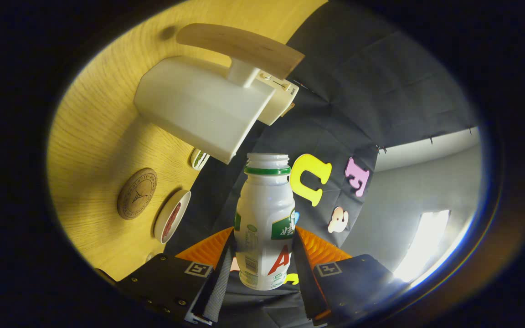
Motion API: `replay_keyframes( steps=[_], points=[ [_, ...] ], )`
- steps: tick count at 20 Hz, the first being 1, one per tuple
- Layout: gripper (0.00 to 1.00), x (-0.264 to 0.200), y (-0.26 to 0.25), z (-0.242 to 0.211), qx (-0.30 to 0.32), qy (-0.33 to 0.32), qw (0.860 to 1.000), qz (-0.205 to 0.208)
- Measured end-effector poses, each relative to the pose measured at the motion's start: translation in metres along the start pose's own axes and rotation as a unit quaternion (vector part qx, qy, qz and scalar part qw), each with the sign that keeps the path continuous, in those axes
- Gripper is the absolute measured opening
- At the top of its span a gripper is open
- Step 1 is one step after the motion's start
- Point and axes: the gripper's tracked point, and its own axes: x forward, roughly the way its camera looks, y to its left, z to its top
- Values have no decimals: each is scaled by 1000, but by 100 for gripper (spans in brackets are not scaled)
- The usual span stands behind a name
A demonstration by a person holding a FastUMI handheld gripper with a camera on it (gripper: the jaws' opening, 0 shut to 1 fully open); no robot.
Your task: Take the bottle from table, then pour the juice into the cup, finally place the bottle on the coaster
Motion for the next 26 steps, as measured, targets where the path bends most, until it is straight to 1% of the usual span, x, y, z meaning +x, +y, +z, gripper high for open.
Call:
replay_keyframes(
  steps=[3, 5, 7, 9, 12, 14, 15, 17, 19, 22, 25, 26],
  points=[
    [68, 6, 6, -9, 80, 7, 996, 23],
    [68, 4, 15, -11, 136, 13, 990, 40],
    [68, -5, 25, -10, 190, 19, 980, 55],
    [68, -13, 34, -7, 249, 23, 965, 75],
    [68, -10, 38, -9, 341, 29, 934, 99],
    [68, -7, 39, -8, 395, 31, 911, 113],
    [68, -7, 39, -4, 423, 29, 897, 120],
    [68, -6, 40, -3, 467, 30, 874, 128],
    [68, -7, 43, -3, 516, 31, 845, 132],
    [68, 1, 48, -8, 601, 40, 786, 141],
    [68, 5, 54, -18, 657, 49, 740, 135],
    [68, 7, 56, -19, 677, 48, 721, 136]
  ],
)
